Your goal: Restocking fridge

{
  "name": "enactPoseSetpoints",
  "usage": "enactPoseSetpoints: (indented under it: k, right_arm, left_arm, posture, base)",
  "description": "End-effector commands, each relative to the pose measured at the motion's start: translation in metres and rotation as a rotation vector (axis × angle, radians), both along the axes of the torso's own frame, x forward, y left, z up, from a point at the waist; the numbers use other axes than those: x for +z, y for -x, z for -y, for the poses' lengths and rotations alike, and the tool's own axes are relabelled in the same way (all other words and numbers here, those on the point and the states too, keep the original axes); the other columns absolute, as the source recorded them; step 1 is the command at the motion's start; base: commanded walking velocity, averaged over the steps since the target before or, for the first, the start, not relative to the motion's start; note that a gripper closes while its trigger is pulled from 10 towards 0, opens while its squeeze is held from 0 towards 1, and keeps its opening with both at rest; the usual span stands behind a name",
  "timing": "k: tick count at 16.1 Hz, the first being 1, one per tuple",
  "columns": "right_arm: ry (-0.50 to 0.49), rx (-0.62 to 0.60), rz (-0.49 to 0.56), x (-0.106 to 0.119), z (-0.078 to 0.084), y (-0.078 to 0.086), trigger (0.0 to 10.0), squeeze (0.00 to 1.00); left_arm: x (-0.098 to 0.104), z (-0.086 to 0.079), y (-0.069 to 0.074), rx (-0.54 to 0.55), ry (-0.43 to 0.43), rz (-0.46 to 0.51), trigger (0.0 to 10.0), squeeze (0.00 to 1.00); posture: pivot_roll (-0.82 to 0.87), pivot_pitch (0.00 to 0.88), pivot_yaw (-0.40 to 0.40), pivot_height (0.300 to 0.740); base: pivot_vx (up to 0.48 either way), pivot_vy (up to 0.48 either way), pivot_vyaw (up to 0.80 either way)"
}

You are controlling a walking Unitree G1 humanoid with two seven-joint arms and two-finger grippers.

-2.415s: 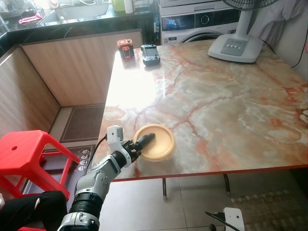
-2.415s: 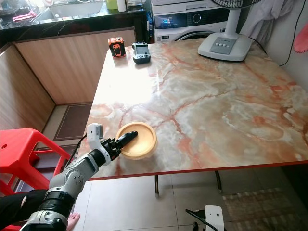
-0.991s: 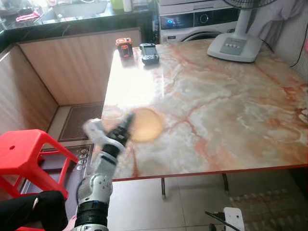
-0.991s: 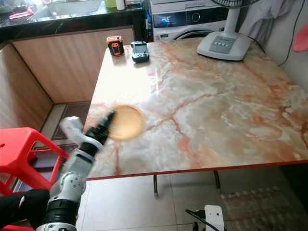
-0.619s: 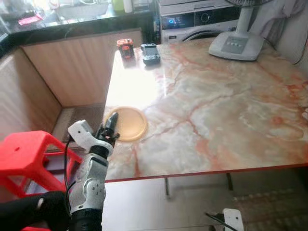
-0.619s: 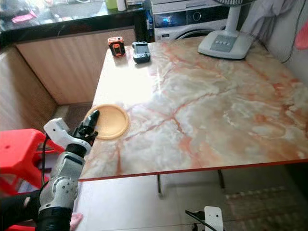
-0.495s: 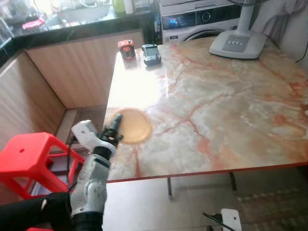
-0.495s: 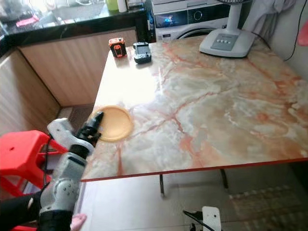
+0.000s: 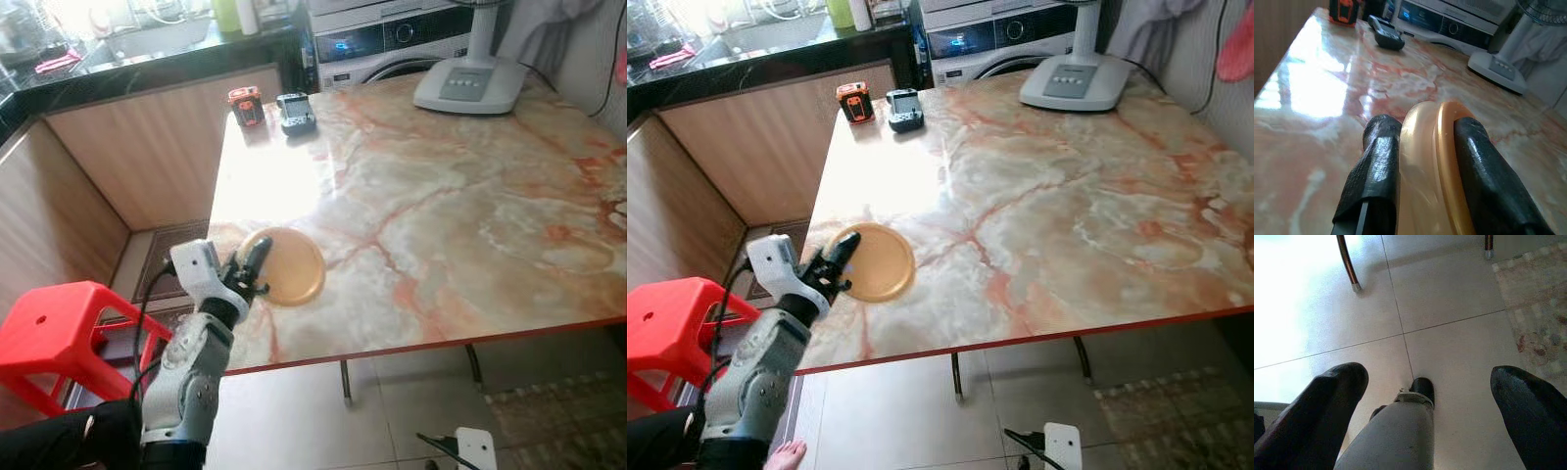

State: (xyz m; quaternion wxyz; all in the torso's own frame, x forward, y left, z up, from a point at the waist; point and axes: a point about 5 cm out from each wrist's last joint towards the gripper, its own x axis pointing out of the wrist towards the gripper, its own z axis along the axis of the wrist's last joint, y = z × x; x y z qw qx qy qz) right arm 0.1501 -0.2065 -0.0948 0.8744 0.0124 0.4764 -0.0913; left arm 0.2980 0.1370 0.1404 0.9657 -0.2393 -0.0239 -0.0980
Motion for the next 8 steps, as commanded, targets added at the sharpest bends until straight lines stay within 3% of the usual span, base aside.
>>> enactPoseSetpoints:
  k: [1, 4, 8]
  right_arm:
    - [-0.02, -0.001, 0.0, -0.0014, -0.0066, 0.001, 10.0, 0.0]
    - [-0.021, -0.014, 0.01, -0.0008, -0.0069, -0.0003, 10.0, 0.0]
    - [-0.023, -0.026, 0.023, -0.0002, -0.0063, -0.0011, 10.0, 0.0]
  left_arm:
    - [0.0084, -0.0093, -0.0003, 0.042, -0.026, 0.034, 10.0, 0.0]
    - [0.0086, -0.0102, 0.0018, 0.056, -0.089, 0.04, 10.0, 0.0]
    - [0.0072, -0.0069, 0.0008, 0.059, -0.08, 0.028, 10.0, 0.0]
  posture:
    - [-0.08, 0.0, 0.168, 0.74]
    - [-0.08, 0.0, 0.17, 0.74]
    - [-0.08, 0.0, 0.162, 0.74]
  base:
    - [0.0, 0.0, 0.0]
    - [0.0, 0.0, 0.0]
    - [0.0, 0.0, 0.0]
